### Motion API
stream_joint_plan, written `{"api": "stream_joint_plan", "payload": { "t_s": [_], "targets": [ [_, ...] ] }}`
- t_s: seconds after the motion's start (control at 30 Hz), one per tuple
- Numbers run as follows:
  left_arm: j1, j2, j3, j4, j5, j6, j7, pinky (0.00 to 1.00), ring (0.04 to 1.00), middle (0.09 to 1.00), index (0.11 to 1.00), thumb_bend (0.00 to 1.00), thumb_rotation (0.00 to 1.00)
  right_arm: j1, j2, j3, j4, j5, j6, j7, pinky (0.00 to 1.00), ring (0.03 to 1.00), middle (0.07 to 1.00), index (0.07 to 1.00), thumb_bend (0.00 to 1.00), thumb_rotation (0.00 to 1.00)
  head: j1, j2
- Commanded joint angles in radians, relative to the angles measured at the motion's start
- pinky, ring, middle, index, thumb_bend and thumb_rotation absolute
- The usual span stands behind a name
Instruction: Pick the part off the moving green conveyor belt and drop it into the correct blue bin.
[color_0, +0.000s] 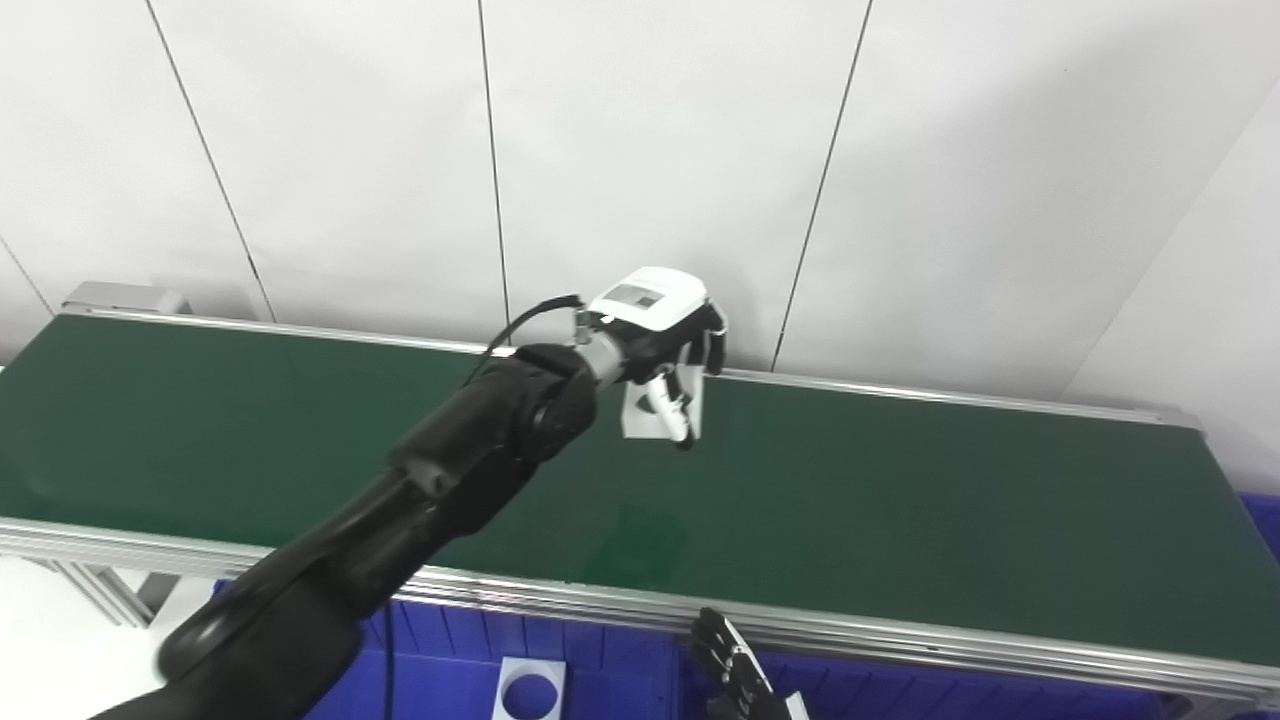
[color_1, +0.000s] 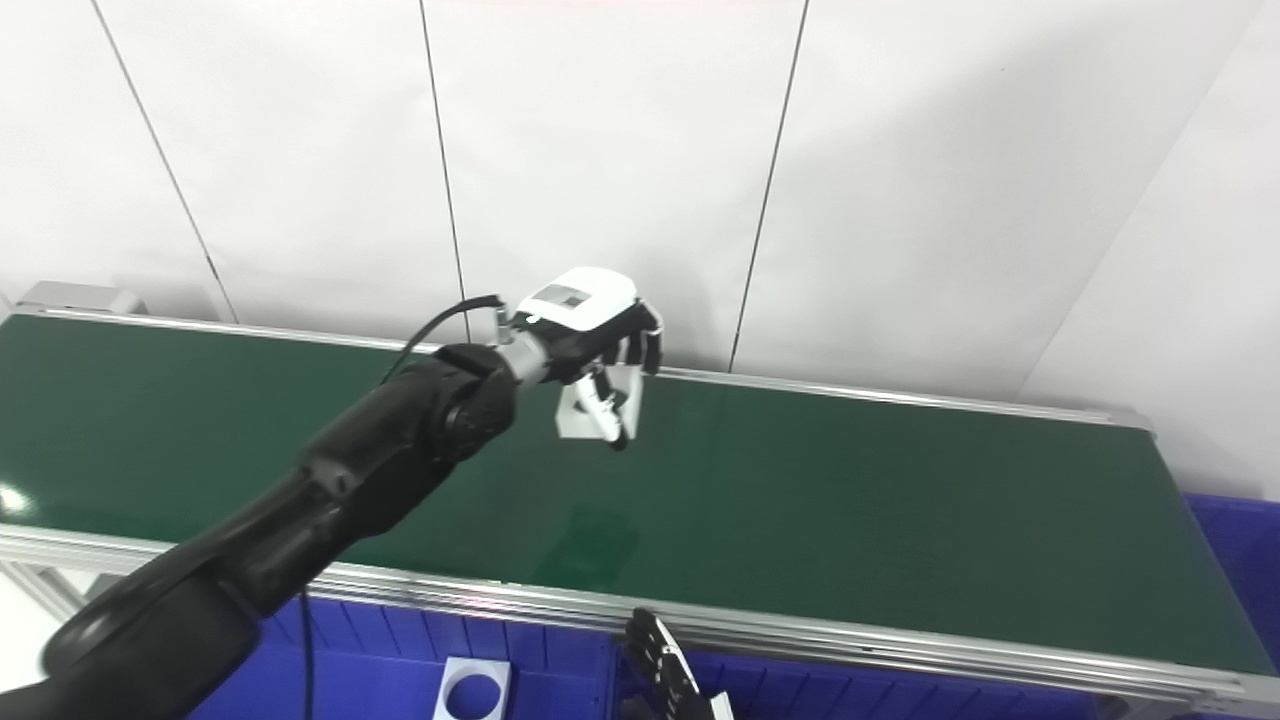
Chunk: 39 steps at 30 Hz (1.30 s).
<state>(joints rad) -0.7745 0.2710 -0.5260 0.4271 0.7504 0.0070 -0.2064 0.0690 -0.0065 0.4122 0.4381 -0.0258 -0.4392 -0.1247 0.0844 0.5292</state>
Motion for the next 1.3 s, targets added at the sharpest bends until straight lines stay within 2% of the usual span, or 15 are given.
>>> {"api": "stream_joint_plan", "payload": {
  "t_s": [0.0,0.1,0.2,0.43,0.6,0.73,0.77,0.8,0.83,0.9,0.93,1.0,1.1,1.17,1.27],
  "targets": [
    [-0.014,0.033,0.038,-0.094,-0.012,0.022,-0.022,0.31,0.389,0.478,0.520,0.50,0.00,-0.015,0.013,-0.018,-0.025,0.005,-0.031,0.025,0.97,0.899,0.928,0.935,0.78,0.93,0.015,0.012],
    [0.034,0.061,0.070,-0.204,-0.009,0.070,-0.074,0.34,0.401,0.495,0.513,0.50,0.00,-0.011,0.009,-0.039,-0.036,0.006,-0.031,0.046,0.98,0.902,0.932,0.943,0.81,0.94,0.034,0.033],
    [0.085,0.097,0.099,-0.310,-0.001,0.085,-0.107,0.33,0.380,0.485,0.528,0.50,0.00,-0.001,0.006,-0.066,-0.055,0.017,-0.031,0.081,0.99,0.916,0.932,0.946,0.83,0.94,0.061,0.056],
    [0.269,0.177,0.186,-0.533,-0.012,0.075,-0.124,0.31,0.376,0.470,0.527,0.50,0.00,0.014,0.006,-0.106,-0.079,0.015,-0.031,0.123,0.97,0.900,0.926,0.945,0.81,0.94,0.084,0.073],
    [0.439,0.228,0.270,-0.667,-0.035,0.076,-0.124,0.36,0.400,0.506,0.510,0.50,0.00,0.025,0.003,-0.143,-0.101,0.042,-0.031,0.187,0.98,0.913,0.927,0.944,0.84,0.94,0.129,0.124],
    [0.534,0.223,0.322,-0.734,-0.033,0.102,-0.128,0.34,0.387,0.481,0.525,0.50,0.00,0.026,0.004,-0.171,-0.119,0.036,-0.031,0.208,0.96,0.901,0.921,0.943,0.82,0.94,0.162,0.165],
    [0.577,0.223,0.339,-0.757,-0.034,0.100,-0.121,0.34,0.385,0.478,0.527,0.50,0.00,0.025,0.002,-0.175,-0.129,0.032,-0.031,0.209,0.95,0.898,0.920,0.943,0.82,0.94,0.178,0.186],
    [0.605,0.222,0.350,-0.771,-0.034,0.098,-0.116,0.35,0.400,0.497,0.505,0.50,0.00,0.024,0.002,-0.179,-0.135,0.029,-0.031,0.211,0.94,0.893,0.921,0.944,0.81,0.95,0.178,0.186],
    [0.637,0.219,0.363,-0.793,-0.032,0.110,-0.121,0.36,0.408,0.506,0.494,0.50,0.00,0.023,0.000,-0.183,-0.145,0.031,-0.031,0.216,0.94,0.890,0.922,0.945,0.80,0.95,0.194,0.208],
    [0.681,0.211,0.382,-0.827,-0.029,0.136,-0.137,0.36,0.411,0.512,0.498,0.50,0.00,0.020,-0.003,-0.192,-0.157,0.035,-0.031,0.226,0.93,0.888,0.921,0.946,0.79,0.95,0.214,0.226],
    [0.696,0.208,0.388,-0.842,-0.028,0.147,-0.145,0.30,0.370,0.480,0.524,0.50,0.00,0.019,-0.005,-0.197,-0.163,0.037,-0.031,0.231,0.92,0.885,0.921,0.945,0.78,0.94,0.217,0.229],
    [0.742,0.208,0.394,-0.878,-0.008,0.175,-0.168,0.30,0.363,0.472,0.537,0.50,0.00,0.017,-0.011,-0.212,-0.172,0.048,-0.031,0.251,0.94,0.887,0.924,0.950,0.78,0.95,0.246,0.252],
    [0.781,0.202,0.399,-0.897,0.011,0.185,-0.173,0.28,0.355,0.461,0.540,0.50,0.00,0.017,-0.013,-0.234,-0.182,0.064,-0.031,0.281,0.95,0.887,0.927,0.953,0.77,0.94,0.261,0.260],
    [0.800,0.196,0.400,-0.900,0.020,0.188,-0.172,0.32,0.372,0.481,0.530,0.50,0.00,0.019,-0.011,-0.247,-0.187,0.072,-0.031,0.297,0.95,0.886,0.927,0.956,0.78,0.94,0.271,0.263],
    [0.827,0.189,0.394,-0.893,0.038,0.186,-0.166,0.32,0.373,0.482,0.530,0.50,0.00,0.021,-0.012,-0.263,-0.195,0.072,-0.031,0.310,0.95,0.880,0.925,0.954,0.78,0.94,0.303,0.264]
  ]
}}
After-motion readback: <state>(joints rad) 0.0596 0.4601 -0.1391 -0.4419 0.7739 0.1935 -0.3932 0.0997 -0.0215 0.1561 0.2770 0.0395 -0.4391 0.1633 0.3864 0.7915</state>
